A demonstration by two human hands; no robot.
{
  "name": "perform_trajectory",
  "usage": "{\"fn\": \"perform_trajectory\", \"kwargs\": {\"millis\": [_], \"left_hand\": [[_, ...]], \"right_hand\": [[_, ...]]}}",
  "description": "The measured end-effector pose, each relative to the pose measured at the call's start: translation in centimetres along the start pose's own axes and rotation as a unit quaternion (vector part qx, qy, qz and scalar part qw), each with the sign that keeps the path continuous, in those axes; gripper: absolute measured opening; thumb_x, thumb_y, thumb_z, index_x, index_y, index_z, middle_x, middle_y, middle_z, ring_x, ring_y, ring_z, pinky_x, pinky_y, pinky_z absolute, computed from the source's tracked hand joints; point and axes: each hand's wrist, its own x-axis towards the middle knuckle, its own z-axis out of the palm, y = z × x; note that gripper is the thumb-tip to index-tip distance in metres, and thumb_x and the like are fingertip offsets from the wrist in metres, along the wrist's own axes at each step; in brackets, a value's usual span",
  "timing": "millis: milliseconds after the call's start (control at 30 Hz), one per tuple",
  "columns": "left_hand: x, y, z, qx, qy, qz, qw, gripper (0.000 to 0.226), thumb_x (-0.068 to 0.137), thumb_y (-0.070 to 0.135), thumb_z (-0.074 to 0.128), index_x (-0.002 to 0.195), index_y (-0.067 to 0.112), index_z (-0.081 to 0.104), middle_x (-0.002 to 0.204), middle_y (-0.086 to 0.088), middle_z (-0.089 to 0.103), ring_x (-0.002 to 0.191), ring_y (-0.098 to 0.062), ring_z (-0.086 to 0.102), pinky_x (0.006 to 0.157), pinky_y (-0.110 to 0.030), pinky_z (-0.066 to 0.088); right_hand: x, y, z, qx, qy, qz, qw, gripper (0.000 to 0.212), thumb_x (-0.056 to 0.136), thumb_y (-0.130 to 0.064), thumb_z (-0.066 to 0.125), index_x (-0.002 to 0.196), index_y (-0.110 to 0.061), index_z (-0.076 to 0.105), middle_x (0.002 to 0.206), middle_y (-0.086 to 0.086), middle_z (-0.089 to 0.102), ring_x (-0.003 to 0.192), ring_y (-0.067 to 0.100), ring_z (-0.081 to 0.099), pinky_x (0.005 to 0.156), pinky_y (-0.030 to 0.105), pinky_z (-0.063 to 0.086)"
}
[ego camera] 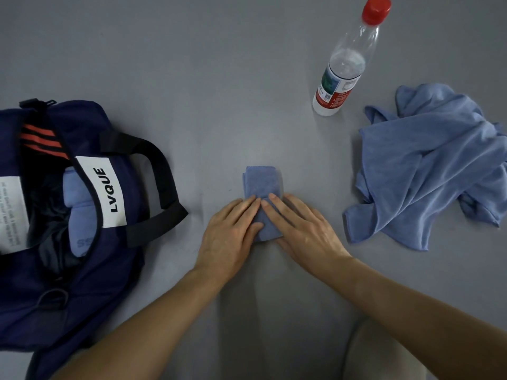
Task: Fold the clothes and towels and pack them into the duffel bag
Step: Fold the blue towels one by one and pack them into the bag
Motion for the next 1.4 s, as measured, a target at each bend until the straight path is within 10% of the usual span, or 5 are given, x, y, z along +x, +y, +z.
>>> {"fn": "perform_trajectory", "kwargs": {"millis": [333,667,1033,1300,1400], "left_hand": [[2.3,-2.2,-1.5,-0.032,-0.135,0.045,0.989,0.081,0.079,0.05,0.076,0.146,0.02,0.042,0.148,0.001,0.051,0.139,-0.023,0.042,0.11,-0.045,0.041],[5.0,-1.3,-3.9,-0.242,-0.221,-0.18,0.927,0.027,0.086,0.051,0.072,0.102,0.03,0.07,0.093,0.012,0.072,0.085,-0.006,0.066,0.08,-0.035,0.056],[3.6,1.8,-2.6,-0.225,-0.108,-0.444,0.861,0.075,0.064,0.097,0.045,0.095,0.029,0.045,0.081,0.001,0.071,0.073,-0.023,0.071,0.068,-0.045,0.061],[3.8,4.0,-2.6,-0.581,-0.002,-0.489,0.65,0.072,0.087,0.024,0.077,0.146,0.025,0.036,0.134,-0.006,0.06,0.114,-0.021,0.066,0.091,-0.034,0.058],[4.2,3.6,-5.5,-0.592,-0.059,-0.454,0.663,0.054,0.089,0.023,0.074,0.137,0.013,0.052,0.124,-0.008,0.07,0.11,-0.02,0.07,0.085,-0.029,0.059]], "right_hand": [[1.0,-0.4,-0.4,0.04,-0.003,0.045,0.998,0.06,0.073,-0.023,0.075,0.129,-0.004,0.061,0.123,0.012,0.064,0.099,0.032,0.066,0.071,0.044,0.059],[4.7,1.5,-4.2,0.299,-0.202,0.219,0.907,0.037,0.081,-0.043,0.065,0.117,-0.04,0.059,0.098,-0.014,0.068,0.089,0.009,0.063,0.077,0.025,0.051],[8.3,2.2,-3.5,0.334,-0.238,0.26,0.874,0.06,0.094,-0.033,0.063,0.149,-0.029,0.04,0.14,0.007,0.049,0.124,0.024,0.053,0.105,0.033,0.042],[7.9,1.8,-4.0,0.463,-0.224,0.322,0.794,0.042,0.092,-0.011,0.067,0.133,-0.009,0.056,0.121,0.009,0.065,0.1,0.016,0.063,0.076,0.014,0.047],[7.4,0.7,-5.3,0.585,-0.199,0.356,0.7,0.041,0.084,-0.015,0.072,0.124,-0.008,0.063,0.118,0.014,0.071,0.109,0.029,0.068,0.094,0.039,0.056]]}}
